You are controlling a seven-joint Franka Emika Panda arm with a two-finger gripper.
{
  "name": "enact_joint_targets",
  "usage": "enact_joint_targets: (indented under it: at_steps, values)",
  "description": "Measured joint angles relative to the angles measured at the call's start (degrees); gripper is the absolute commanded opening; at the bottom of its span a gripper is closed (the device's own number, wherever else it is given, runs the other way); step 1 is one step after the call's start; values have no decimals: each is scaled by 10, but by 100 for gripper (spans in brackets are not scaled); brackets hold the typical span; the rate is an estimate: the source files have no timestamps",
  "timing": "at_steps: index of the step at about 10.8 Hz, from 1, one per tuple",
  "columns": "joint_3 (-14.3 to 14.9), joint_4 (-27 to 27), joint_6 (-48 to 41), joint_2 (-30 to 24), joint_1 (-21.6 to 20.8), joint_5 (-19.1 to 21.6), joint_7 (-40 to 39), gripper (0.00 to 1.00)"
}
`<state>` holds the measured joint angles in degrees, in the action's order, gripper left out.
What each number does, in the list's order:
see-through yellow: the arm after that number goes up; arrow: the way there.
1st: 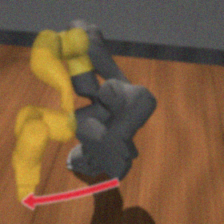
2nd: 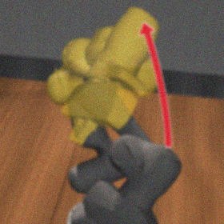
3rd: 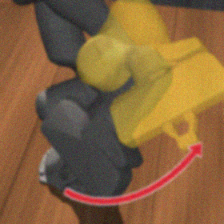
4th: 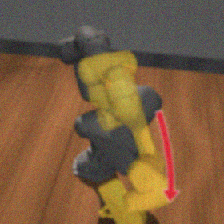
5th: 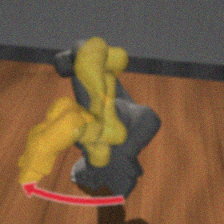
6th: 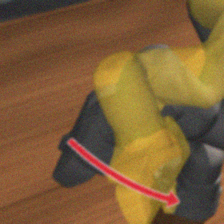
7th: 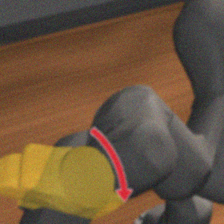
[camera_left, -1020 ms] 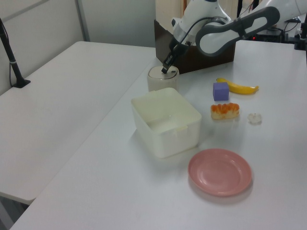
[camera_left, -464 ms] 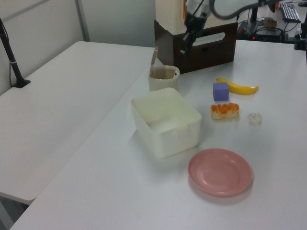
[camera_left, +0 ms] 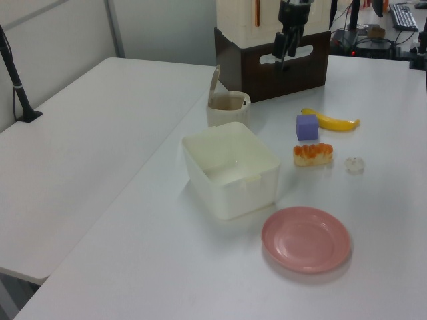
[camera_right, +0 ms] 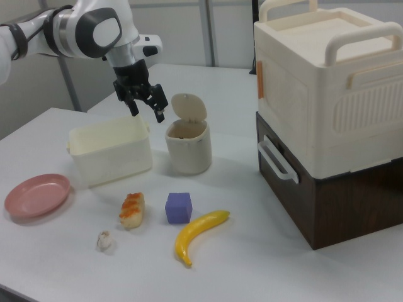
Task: Open the trash can
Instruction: 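Lift the gripper up away from the opened lid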
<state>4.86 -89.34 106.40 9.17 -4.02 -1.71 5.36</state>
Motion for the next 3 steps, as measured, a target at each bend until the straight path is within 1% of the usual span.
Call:
enact_joint_targets:
  at_steps: [1, 3]
  values:
    - [0, 0, -23, -4, 0, 0, 0, 100]
    - [0, 0, -40, -10, 3, 0, 0, 100]
